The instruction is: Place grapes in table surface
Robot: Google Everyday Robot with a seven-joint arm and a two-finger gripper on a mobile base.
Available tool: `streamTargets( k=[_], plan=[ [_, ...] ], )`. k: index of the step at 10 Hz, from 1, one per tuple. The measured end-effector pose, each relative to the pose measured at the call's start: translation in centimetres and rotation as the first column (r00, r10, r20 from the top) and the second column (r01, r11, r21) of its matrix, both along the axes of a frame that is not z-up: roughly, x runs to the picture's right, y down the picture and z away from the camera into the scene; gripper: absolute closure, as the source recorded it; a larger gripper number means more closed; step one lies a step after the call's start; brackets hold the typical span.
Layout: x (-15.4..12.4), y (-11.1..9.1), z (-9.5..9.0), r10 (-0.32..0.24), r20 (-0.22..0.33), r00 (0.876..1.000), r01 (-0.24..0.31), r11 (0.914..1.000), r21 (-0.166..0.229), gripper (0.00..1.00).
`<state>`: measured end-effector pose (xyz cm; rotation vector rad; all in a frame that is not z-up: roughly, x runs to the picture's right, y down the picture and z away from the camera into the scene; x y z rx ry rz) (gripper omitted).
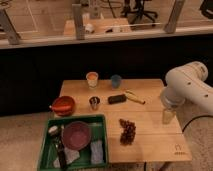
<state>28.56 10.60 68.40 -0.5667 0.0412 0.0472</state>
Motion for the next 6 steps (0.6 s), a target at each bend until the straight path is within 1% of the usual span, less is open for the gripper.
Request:
streamTargets(
  k=[1, 2, 4, 6],
  plan=[
    [0.0, 0.1, 0.1, 0.009, 0.007, 1.0, -0.009, 1.0, 0.001, 0.2],
    [-0.3, 0.8, 0.5, 0.025, 0.036, 0.999, -0.024, 0.9997, -0.006, 0.2],
    [-1.9, 3.1, 1.7, 0.03, 0.103, 0.994, -0.027, 0.9992, -0.029, 0.2],
    [-4.4, 6.5, 3.2, 0.015, 0.175, 0.984, -0.003, 0.9974, -0.072, 0.2]
  ],
)
